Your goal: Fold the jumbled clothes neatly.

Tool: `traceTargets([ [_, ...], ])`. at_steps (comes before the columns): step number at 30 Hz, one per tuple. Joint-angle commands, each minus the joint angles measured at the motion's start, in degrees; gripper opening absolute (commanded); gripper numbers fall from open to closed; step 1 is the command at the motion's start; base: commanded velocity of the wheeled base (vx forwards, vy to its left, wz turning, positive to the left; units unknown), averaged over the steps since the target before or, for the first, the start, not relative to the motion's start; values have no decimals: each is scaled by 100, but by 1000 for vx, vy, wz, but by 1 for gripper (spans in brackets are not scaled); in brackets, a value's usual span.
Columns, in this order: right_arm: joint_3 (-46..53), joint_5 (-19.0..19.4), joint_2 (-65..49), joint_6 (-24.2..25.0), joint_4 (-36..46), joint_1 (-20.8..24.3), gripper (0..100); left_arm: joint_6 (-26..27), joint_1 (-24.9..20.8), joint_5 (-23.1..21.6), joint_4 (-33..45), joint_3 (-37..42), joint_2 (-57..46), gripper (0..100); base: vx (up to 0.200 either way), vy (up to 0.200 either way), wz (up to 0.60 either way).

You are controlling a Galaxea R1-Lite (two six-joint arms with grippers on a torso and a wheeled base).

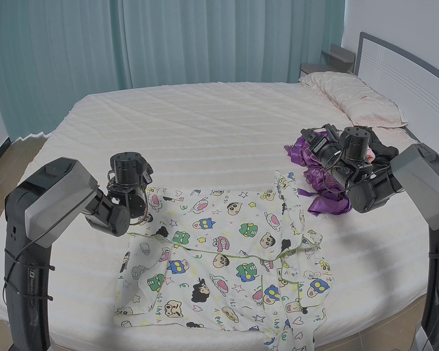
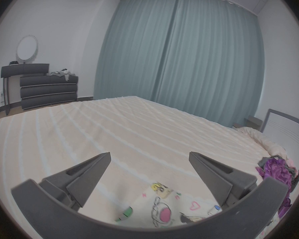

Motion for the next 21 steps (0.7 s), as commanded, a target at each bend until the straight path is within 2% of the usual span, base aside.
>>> traceTargets([
  [1,44,-20,92,31,150,-198,100,8,225,-2,9,119,-217,100,0,0,0],
  [4,563,33,-127,22,167,-303,100,-9,269,-19,0,576,-507,100,0,0,0],
  [6,598,42,-145,22,167,-303,100,-9,269,-28,0,602,-525,100,0,0,0],
  [7,1398,253,-488,40,106,-365,100,-36,278,-204,-26,1174,-903,100,0,0,0],
  [11,2610,481,-1041,66,-8,-462,100,-440,243,-538,-26,2070,-1632,100,0,0,0],
  [12,2610,481,-1041,66,-8,-462,100,-440,243,-538,-26,2070,-1632,100,0,0,0],
  [16,4078,490,-1498,145,-667,-470,100,-563,208,-731,-35,3134,-2309,100,0,0,0],
  [19,4702,490,-1569,145,-1072,-435,100,-669,172,-740,-61,3626,-2573,100,0,0,0],
  [21,5326,499,-1569,181,-1625,-409,100,-976,67,-810,-211,4083,-2924,100,0,0,0],
])
